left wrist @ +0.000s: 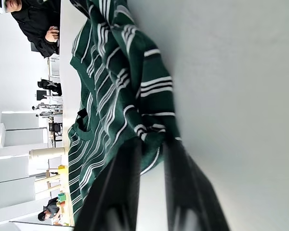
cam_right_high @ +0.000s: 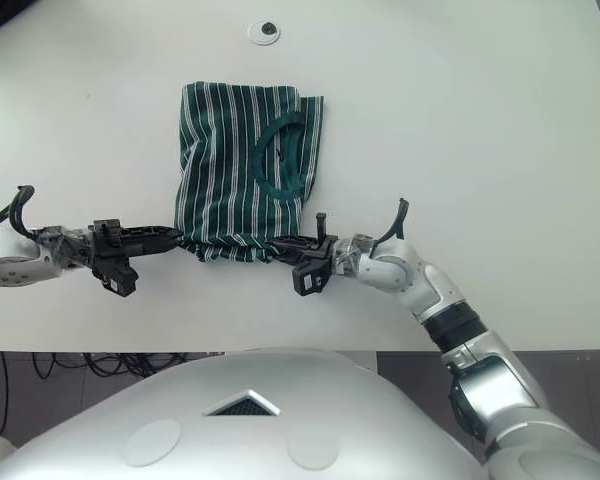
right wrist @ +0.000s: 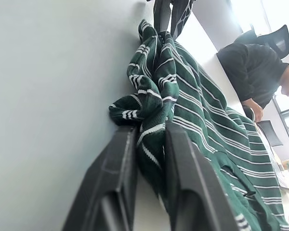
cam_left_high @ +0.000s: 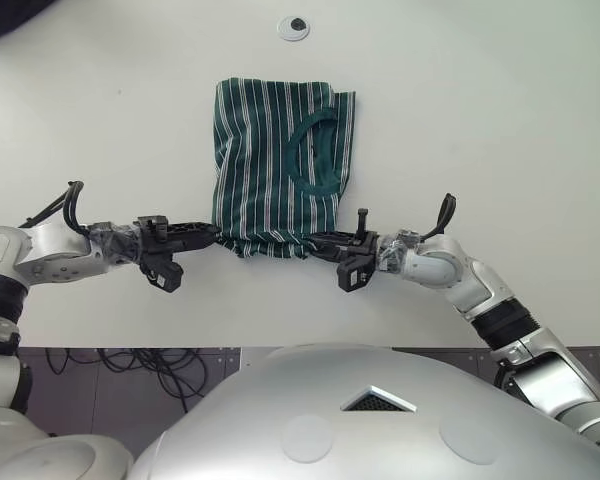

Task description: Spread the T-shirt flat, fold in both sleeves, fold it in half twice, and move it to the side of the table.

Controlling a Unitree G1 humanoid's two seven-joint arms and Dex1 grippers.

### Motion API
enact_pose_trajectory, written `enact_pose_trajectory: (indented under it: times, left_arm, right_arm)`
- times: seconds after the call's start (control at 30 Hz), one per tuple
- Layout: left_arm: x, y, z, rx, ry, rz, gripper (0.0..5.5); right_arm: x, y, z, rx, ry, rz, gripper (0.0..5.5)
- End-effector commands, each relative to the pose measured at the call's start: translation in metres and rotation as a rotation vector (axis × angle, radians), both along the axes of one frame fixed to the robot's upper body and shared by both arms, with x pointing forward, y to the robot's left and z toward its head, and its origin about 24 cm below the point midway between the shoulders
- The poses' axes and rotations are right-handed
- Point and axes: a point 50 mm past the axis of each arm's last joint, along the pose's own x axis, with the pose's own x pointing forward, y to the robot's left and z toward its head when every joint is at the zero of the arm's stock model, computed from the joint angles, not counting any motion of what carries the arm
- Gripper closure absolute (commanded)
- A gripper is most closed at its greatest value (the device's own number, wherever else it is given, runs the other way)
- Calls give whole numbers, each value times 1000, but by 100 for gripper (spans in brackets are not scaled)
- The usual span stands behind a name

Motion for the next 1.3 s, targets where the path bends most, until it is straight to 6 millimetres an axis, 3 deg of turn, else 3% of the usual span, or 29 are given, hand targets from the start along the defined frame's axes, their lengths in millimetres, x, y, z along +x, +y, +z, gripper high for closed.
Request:
enact_pose_trajectory:
  times: [0.03, 0.2, 0.27, 0.33, 0.37, 0.43, 0.5, 0.63, 0.93, 1.13, 1.3]
  left_arm:
    - [-10, 0, -17, 86, 78, -22, 547]
    - [-8, -5, -15, 78, 88, -32, 550]
    - [-11, -11, -12, -32, 167, 57, 550]
    - [-20, -26, 0, -145, 370, 195, 550]
    - [-32, -35, 12, -205, 604, 269, 550]
    - [-51, -49, 41, -288, 991, 259, 550]
    - [-54, -53, 59, -292, 1138, 212, 550]
    - [-65, -57, 68, -265, 1304, 126, 550]
    - [-66, -60, 77, -387, 1413, 107, 550]
    - [-32, -47, 64, -559, 1313, 296, 550]
    - [-22, -27, 51, -588, 1323, 403, 550]
  right_arm:
    - [-6, -16, -18, -143, 85, -2, 539]
    - [-6, -16, -15, -120, 109, -1, 547]
    - [-9, -16, -9, -56, 194, -9, 547]
    - [-17, -19, 6, 45, 348, 1, 549]
    - [-24, -22, 20, 115, 464, 35, 549]
    - [-36, -32, 45, 198, 669, 124, 550]
    - [-42, -48, 56, 194, 774, 162, 550]
    - [-47, -66, 67, 182, 877, 179, 550]
    - [-47, -81, 81, 207, 967, 142, 550]
    - [-14, -82, 75, 275, 833, -48, 550]
    - [9, -73, 68, 319, 767, -143, 550]
